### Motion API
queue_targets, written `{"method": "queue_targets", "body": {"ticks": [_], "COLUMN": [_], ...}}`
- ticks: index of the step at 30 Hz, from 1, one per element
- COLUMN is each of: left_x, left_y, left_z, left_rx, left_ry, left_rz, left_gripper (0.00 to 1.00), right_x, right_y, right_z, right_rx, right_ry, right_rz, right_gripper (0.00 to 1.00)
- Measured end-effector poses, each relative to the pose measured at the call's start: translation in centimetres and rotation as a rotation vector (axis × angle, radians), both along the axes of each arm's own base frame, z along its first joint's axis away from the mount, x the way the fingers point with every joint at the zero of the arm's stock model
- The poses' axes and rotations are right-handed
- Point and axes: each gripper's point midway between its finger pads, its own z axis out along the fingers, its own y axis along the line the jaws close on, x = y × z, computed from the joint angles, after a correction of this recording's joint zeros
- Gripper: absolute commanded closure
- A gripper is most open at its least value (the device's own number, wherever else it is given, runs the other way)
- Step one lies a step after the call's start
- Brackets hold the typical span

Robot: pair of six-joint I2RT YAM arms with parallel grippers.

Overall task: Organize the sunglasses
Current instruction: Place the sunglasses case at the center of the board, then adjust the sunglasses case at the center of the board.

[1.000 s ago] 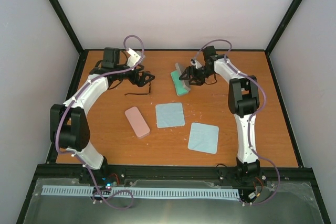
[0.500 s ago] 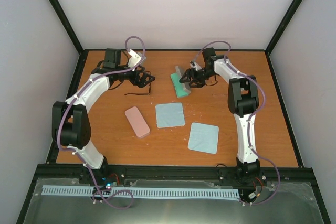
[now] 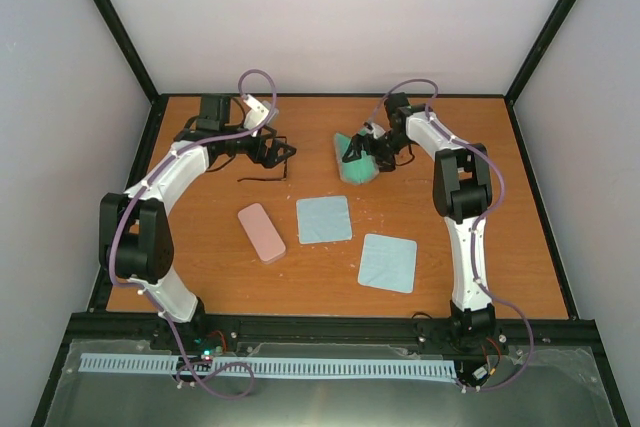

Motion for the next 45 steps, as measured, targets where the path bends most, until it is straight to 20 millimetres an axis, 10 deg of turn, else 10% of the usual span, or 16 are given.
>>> {"method": "queue_targets", "body": {"ticks": [6,11,21,34,45], "left_x": [-0.3,-0.5,-0.8,-1.1,-1.1], "left_y": [0.0,0.0,-0.1,-0.1,-0.1], "left_z": [-0.7,-1.0,-1.2,-1.8,-1.9], "left_rx": [0.002,-0.002,-0.009,-0.007,-0.006], "left_ry": [0.019,0.027,0.035,0.052,0.053], "left_rz": [-0.001,-0.006,-0.015,-0.015,-0.015], "left_gripper": [0.01,0.0,0.0,0.01,0.0], "right_x": [0.1,0.2,-1.1,-0.5,-0.7], "right_y": [-1.8,-3.0,-2.0,-1.9,-0.3], "right_z": [-0.2,2.3,2.6,2.8,3.2], "right_rx": [-0.125,-0.204,-0.272,-0.41,-0.609], "right_ry": [-0.035,-0.112,-0.131,-0.187,-0.288], "right_rz": [-0.026,-0.039,0.013,0.076,0.178], "right_gripper": [0.13,0.51,0.48,0.91,0.97]}}
